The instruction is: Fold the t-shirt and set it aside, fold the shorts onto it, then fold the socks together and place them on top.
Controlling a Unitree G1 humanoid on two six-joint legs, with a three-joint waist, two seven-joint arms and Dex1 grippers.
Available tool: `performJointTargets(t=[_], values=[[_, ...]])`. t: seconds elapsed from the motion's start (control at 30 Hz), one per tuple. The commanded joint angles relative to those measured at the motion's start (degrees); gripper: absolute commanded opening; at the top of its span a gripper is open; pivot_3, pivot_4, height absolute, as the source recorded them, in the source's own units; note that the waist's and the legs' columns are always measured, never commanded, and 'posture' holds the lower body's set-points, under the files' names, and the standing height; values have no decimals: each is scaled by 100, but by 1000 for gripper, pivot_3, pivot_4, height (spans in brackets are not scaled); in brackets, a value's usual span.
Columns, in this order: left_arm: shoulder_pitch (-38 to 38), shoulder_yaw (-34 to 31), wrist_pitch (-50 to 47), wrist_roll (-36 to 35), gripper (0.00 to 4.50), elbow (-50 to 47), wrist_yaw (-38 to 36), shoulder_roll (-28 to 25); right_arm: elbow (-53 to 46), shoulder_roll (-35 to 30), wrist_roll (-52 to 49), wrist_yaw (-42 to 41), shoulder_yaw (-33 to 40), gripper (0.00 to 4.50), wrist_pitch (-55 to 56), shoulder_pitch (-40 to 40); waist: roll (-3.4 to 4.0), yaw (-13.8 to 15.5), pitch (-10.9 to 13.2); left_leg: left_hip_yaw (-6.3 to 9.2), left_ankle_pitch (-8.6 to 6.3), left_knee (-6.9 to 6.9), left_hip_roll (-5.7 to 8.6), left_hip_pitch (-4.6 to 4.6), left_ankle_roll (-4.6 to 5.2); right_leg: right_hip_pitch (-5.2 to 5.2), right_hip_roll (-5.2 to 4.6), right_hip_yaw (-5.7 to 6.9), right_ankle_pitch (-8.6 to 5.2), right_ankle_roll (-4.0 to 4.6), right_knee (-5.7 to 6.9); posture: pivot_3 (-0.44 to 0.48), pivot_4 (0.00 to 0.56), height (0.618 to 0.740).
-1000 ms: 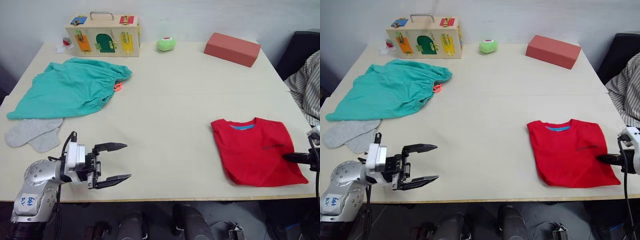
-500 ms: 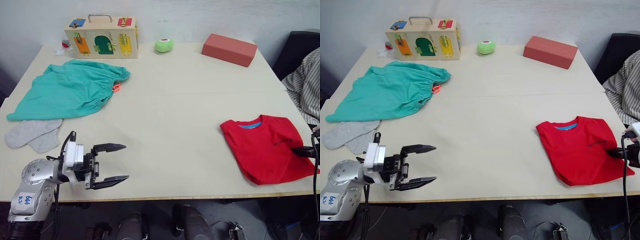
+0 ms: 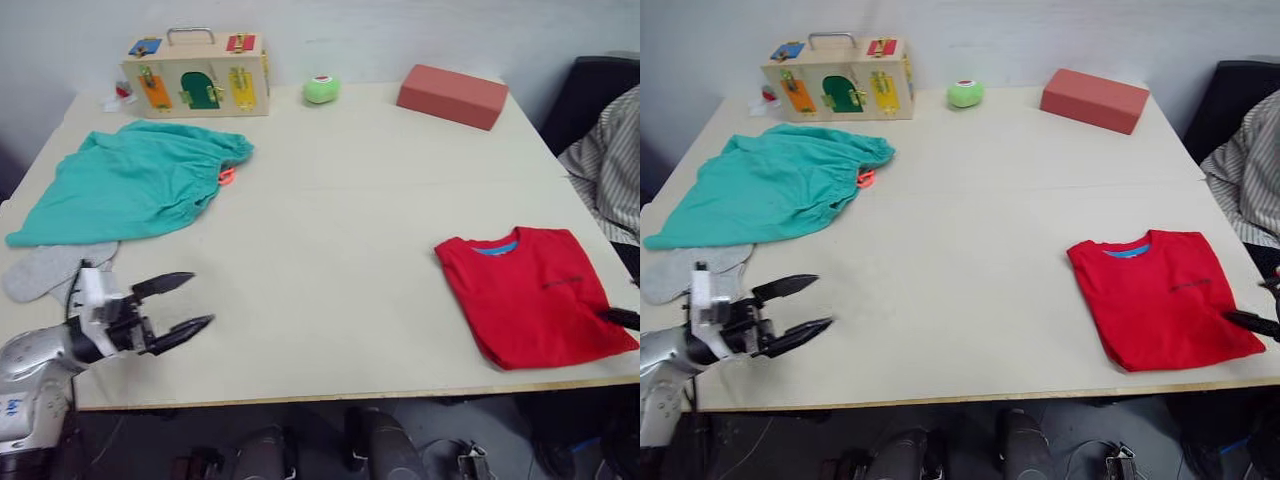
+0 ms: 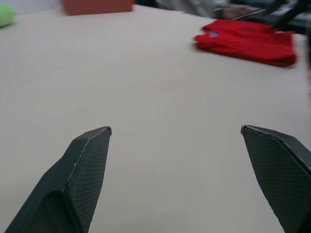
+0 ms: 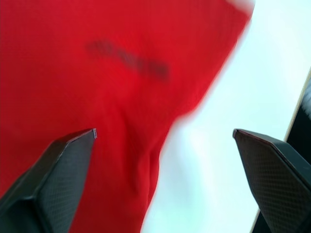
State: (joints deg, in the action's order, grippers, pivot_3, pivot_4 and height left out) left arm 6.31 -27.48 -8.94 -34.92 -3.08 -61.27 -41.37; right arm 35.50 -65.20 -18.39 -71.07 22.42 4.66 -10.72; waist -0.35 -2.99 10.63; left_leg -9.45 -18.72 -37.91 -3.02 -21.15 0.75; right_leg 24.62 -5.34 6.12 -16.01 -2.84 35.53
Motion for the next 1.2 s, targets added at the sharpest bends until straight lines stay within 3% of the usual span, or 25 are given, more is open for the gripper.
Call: performJointTargets(t=[0.03,0.17,0.37,0.53,0.7,0.9,1.0,1.1,1.2], values=[[531,-765,308,138,4500,134,212,-6,-1782,737,-700,22,417,4476,383,586,-13,-6,0,1,-2,2,-8,4,-4,-2,5,1,0,0,0,0,150,740],[1296,-1555,517,188,4500,341,545,194,-3338,1648,-828,344,167,4476,569,1116,-11,26,8,2,2,3,-11,-6,-14,10,1,-1,-2,4,4,0,150,740],[2317,-2493,698,72,4500,436,957,711,-3928,2541,-418,623,-546,4476,1103,1523,-48,135,-5,5,-22,3,-7,-6,11,10,-8,2,-10,19,-3,0,150,740],[2907,-2799,666,-2,4500,335,1243,1180,-4281,3028,-355,876,-1029,4476,1148,1785,-52,155,-6,10,-43,1,0,-6,43,5,-21,3,-12,23,-10,0,150,740],[2833,-2756,533,-20,4500,291,1446,1118,-4598,3167,-282,992,-1338,4476,1176,1990,-54,152,-7,28,-44,0,-2,-4,44,-1,-20,18,-18,33,-9,0,150,740],[1708,-2057,160,356,4500,179,1709,142,-5353,3454,-450,1712,-1521,4476,620,1586,-57,155,-9,37,-32,-1,-3,-4,31,-2,-19,27,-17,41,2,0,150,740],[362,-1256,-33,683,4500,731,1768,-561,-5631,3551,-401,1985,-1767,4476,343,1295,-53,156,-7,107,-11,0,17,-12,38,-40,-45,88,-14,36,3,0,150,740],[-1078,-364,71,1217,4500,1780,1648,-1021,-5763,3633,-440,2193,-1834,4476,171,1176,-43,137,0,242,49,2,67,-46,77,-99,-102,236,-17,27,-8,0,150,740],[-2462,510,385,1876,4500,2993,1536,-1264,-5893,3639,-491,2227,-1872,4476,109,1206,-43,156,0,224,58,-1,71,-38,46,-91,-104,233,-22,24,-1,0,150,740]])
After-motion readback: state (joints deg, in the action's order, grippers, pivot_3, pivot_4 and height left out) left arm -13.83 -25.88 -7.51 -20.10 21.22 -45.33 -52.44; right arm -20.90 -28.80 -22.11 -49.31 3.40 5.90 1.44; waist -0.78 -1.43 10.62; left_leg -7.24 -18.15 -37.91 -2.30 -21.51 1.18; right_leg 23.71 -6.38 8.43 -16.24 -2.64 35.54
